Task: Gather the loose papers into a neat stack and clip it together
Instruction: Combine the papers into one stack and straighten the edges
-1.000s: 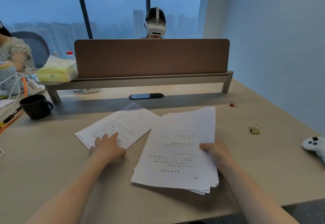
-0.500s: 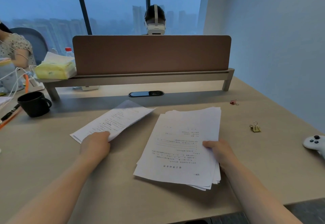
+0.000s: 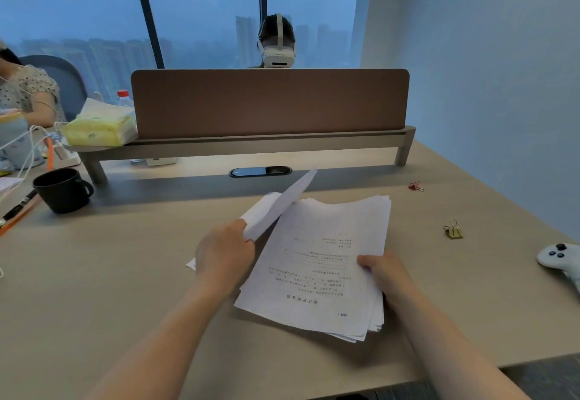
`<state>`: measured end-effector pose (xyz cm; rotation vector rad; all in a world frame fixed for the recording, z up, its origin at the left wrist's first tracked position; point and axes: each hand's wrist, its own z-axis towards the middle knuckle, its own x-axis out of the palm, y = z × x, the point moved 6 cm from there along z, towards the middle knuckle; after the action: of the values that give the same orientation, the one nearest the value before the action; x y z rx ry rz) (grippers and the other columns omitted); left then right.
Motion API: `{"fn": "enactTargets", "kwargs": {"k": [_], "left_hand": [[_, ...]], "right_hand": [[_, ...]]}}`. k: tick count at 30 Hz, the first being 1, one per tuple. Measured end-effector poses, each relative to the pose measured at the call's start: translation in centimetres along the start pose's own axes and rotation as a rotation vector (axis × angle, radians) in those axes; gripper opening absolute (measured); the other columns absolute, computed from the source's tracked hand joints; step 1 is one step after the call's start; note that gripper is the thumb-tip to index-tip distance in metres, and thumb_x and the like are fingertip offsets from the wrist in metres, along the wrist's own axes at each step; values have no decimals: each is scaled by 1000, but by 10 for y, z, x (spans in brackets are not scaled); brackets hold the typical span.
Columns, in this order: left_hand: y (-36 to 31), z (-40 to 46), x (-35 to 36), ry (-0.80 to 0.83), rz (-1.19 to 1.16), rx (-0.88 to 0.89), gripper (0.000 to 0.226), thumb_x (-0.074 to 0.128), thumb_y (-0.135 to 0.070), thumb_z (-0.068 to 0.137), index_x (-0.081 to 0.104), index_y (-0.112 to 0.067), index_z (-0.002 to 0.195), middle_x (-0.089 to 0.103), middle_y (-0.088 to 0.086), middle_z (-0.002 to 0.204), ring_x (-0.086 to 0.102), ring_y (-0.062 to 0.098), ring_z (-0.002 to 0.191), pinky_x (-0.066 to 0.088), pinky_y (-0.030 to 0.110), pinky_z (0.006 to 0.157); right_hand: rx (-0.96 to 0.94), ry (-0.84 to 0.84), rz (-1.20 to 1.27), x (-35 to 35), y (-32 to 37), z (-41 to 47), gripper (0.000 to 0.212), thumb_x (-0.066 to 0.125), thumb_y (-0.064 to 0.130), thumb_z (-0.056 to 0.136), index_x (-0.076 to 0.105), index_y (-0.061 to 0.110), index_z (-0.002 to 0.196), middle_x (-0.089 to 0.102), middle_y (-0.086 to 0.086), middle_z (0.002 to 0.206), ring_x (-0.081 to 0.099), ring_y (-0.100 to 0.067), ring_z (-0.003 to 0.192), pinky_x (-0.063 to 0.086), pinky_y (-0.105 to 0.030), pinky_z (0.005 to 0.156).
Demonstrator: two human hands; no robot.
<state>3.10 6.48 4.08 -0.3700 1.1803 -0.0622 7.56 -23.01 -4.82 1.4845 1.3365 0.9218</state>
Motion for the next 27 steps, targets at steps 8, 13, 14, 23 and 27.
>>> {"fn": "enactTargets", "kwargs": {"k": [8, 13, 14, 23, 27], "left_hand": [[-78, -32, 16, 128, -15, 196, 7, 44, -19, 87, 45, -17, 80, 52, 1, 76, 49, 25, 69, 35, 31, 59], [-103, -53, 39, 278, -15, 236, 6, 45, -17, 88, 41, -19, 83, 65, 5, 96, 55, 29, 82, 32, 31, 64], [-106, -56, 41, 291, -20, 239, 7, 44, -16, 89, 41, -19, 83, 65, 6, 98, 54, 29, 81, 32, 31, 64], [-126, -77, 46, 369, -34, 275, 18, 45, -33, 91, 55, -18, 95, 69, 4, 103, 58, 25, 85, 35, 30, 68], [-129, -84, 53, 405, -22, 264, 47, 39, -57, 87, 63, -23, 109, 70, -1, 105, 63, 21, 94, 39, 31, 69]], "right_hand": [[-5, -7, -32, -2, -1, -1, 21, 59, 0, 86, 67, -3, 106, 72, -14, 91, 69, -31, 82, 54, -35, 66], [-67, -17, -49, -2, 9, -10, 24, 52, 31, 99, 61, 10, 106, 66, -10, 102, 63, -24, 84, 47, -34, 72], [-78, -17, -67, -1, 11, -11, 28, 49, 38, 100, 59, 13, 106, 63, -8, 103, 60, -24, 87, 45, -33, 76], [-21, 3, 12, 2, 6, -3, 32, 67, 29, 88, 70, 5, 109, 73, -8, 103, 69, -24, 94, 53, -35, 77], [26, -15, 18, 2, 3, 4, 20, 61, 5, 86, 70, -3, 101, 72, -20, 103, 68, -33, 91, 52, -43, 86]]}}
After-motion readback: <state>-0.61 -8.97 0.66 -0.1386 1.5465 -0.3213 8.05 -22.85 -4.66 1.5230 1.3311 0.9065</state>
